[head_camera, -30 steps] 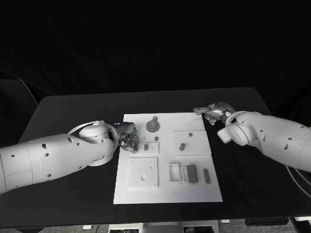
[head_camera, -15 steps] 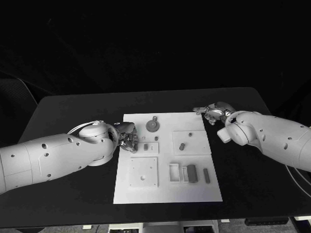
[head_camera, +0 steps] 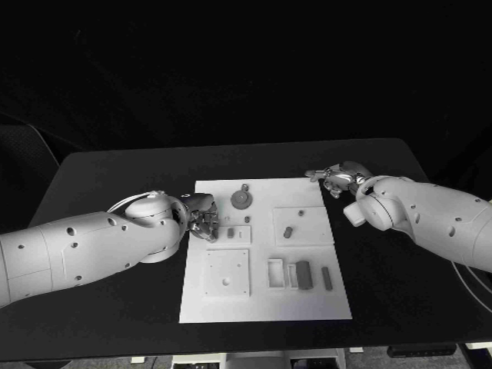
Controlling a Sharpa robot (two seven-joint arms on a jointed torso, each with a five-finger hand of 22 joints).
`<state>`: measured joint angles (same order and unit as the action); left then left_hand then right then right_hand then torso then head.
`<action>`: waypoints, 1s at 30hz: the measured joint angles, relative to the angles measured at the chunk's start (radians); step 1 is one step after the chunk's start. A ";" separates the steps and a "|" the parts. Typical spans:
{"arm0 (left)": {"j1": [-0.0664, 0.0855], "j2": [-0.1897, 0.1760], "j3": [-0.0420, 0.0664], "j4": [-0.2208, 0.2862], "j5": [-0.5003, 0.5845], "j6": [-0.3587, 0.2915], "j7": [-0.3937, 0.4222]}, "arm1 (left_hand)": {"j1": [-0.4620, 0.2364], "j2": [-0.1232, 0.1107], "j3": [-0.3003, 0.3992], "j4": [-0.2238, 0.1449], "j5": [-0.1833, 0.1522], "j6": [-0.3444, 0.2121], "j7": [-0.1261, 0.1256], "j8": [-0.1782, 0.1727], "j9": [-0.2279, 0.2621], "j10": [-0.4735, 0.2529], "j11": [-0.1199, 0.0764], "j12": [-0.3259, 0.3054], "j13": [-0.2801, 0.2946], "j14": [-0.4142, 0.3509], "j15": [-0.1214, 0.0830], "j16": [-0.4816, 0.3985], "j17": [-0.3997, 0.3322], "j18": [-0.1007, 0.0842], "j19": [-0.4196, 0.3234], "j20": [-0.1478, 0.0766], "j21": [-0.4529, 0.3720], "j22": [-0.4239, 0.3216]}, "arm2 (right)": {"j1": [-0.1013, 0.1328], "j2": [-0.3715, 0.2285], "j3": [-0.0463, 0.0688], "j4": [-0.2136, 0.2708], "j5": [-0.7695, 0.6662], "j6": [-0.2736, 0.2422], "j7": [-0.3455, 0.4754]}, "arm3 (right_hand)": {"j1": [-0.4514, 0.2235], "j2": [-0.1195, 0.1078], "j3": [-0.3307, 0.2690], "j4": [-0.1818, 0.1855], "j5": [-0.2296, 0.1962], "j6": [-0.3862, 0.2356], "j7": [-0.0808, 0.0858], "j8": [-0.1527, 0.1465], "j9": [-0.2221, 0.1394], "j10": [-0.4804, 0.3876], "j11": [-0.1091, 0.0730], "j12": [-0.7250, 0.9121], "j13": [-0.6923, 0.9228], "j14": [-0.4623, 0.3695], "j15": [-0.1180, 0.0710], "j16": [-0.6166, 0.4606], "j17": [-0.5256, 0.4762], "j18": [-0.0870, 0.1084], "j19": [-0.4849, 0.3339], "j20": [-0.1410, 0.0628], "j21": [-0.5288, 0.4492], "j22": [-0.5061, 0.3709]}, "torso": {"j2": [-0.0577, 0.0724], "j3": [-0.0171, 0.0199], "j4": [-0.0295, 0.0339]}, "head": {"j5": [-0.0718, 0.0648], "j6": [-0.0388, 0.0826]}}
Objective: Assemble the parts on the task board
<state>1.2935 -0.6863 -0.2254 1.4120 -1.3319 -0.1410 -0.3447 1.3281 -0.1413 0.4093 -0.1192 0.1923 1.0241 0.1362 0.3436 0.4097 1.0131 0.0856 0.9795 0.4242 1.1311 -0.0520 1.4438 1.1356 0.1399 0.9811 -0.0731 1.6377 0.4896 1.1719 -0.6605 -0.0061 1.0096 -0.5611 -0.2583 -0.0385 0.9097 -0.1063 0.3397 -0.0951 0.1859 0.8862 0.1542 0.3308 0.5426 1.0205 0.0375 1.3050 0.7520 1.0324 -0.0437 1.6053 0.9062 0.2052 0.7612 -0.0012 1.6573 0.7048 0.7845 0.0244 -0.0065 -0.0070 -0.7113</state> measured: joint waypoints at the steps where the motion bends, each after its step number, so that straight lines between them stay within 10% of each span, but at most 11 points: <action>1: 0.000 0.001 0.000 0.000 0.000 0.000 0.000 | 0.001 -0.001 0.000 0.000 0.000 0.000 0.000 0.000 0.000 0.000 0.000 0.000 0.000 0.000 0.000 0.000 0.000 0.000 0.000 0.000 0.000 0.000 | 0.000 0.000 0.000 0.000 0.000 0.000 0.000 | 0.000 0.000 0.000 0.000 0.000 0.000 0.000 0.000 0.000 0.000 0.000 0.000 0.000 0.000 0.000 0.000 0.000 0.000 0.000 0.000 0.000 0.000 | 0.000 0.0000 0.0000 | 0.000 0.000; 30: 0.000 0.003 0.000 -0.001 0.000 0.000 -0.002 | -0.015 -0.005 -0.014 0.003 -0.004 0.000 0.000 -0.002 0.001 -0.004 0.003 0.000 0.000 -0.003 -0.001 0.000 -0.001 0.000 0.000 0.000 0.000 -0.001 | 0.000 -0.001 0.000 0.000 0.000 0.003 -0.001 | 0.000 0.000 0.000 0.000 0.000 -0.001 0.000 0.000 0.000 0.000 0.000 0.000 0.000 -0.001 0.001 0.000 -0.001 0.000 0.000 0.000 0.000 0.000 | 0.000 -0.0006 0.0001 | -0.002 -0.003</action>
<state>1.2935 -0.6833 -0.2254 1.4111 -1.3321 -0.1408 -0.3472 1.3133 -0.1459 0.3954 -0.1160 0.1886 1.0241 0.1362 0.3416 0.4106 1.0089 0.0889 0.9795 0.4243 1.1280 -0.0528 1.4437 1.1342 0.1401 0.9811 -0.0729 1.6377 0.4889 1.1718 -0.6611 -0.0061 1.0095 -0.5611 -0.2556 -0.0395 0.9097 -0.1064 0.3397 -0.0951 0.1859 0.8852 0.1547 0.3308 0.5426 1.0205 0.0375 1.3050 0.7522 1.0312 -0.0423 1.6053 0.9054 0.2051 0.7611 -0.0011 1.6573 0.7048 0.7845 0.0238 -0.0064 -0.0091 -0.7142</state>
